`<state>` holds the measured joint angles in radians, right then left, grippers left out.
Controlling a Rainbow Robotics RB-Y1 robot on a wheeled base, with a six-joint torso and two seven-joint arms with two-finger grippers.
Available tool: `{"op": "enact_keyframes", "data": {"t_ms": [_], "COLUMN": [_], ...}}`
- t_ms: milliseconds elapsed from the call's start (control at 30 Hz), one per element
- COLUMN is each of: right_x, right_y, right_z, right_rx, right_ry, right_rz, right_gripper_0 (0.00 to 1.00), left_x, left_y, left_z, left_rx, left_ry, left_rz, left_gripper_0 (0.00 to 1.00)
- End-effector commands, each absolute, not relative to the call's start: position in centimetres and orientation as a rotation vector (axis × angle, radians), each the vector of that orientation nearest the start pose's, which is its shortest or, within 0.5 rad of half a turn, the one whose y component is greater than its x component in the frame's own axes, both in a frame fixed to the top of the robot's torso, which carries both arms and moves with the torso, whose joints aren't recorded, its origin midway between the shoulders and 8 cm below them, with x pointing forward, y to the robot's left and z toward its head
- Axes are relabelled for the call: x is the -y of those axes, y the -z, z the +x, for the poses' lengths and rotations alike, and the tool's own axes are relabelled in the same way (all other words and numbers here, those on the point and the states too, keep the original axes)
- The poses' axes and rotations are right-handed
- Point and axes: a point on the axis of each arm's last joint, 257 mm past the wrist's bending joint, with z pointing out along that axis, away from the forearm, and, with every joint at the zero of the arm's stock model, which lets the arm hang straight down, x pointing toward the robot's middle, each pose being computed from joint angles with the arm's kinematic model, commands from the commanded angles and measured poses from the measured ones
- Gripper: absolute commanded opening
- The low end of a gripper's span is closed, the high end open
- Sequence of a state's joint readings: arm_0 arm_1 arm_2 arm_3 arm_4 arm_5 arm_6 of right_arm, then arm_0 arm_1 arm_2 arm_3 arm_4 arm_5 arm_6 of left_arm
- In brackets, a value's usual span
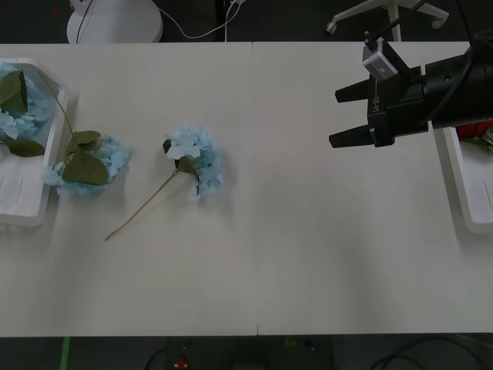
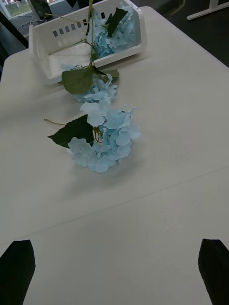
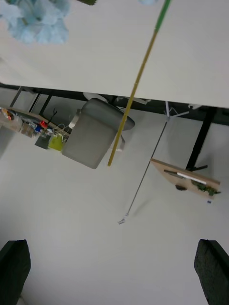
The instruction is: Put the red flowers into the right box and the blue flowers into the left box
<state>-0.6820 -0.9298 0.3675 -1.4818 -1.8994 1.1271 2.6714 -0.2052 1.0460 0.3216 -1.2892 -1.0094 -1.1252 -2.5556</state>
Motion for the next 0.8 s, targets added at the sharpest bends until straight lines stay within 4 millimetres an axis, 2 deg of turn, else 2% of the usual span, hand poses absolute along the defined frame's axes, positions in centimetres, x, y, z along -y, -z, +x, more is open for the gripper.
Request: {"op": "enact_keyframes", "data": {"t_ms": [33,133,267,433,600,800], "right_x": [11.4,11.4,11.4,11.4,11.4,11.4], "right_y": [6.9,6.9,6.9,6.9,6.9,6.9], "right_z": [48.7,48.7,48.7,48.7,48.7,48.7], "right_rx": [-1.529,-1.529,-1.529,-1.529,-1.529,-1.529], "right_ry": [-0.611,-0.611,-0.611,-0.611,-0.611,-0.611], "right_rz": [-1.432,-1.432,-1.432,-1.432,-1.432,-1.432], "right_gripper_0": [0.99,1.00,0.99,0.99,0.99,0.99], "left_x": [-39.4,-39.3,-39.5,-39.3,-38.8,-39.2], "left_y": [2.2,2.9,6.1,8.9,10.1,11.5], "left_z": [49.3,49.6,50.4,51.4,52.1,53.0], "left_rx": [0.675,0.660,0.651,0.656,0.670,0.647], "left_ry": [-1.737,-1.771,-1.765,-1.784,-1.822,-1.867], "left_rz": [1.950,1.970,2.044,2.115,2.151,2.201], "left_gripper_0": [1.00,1.00,1.00,1.00,1.00,1.00]}}
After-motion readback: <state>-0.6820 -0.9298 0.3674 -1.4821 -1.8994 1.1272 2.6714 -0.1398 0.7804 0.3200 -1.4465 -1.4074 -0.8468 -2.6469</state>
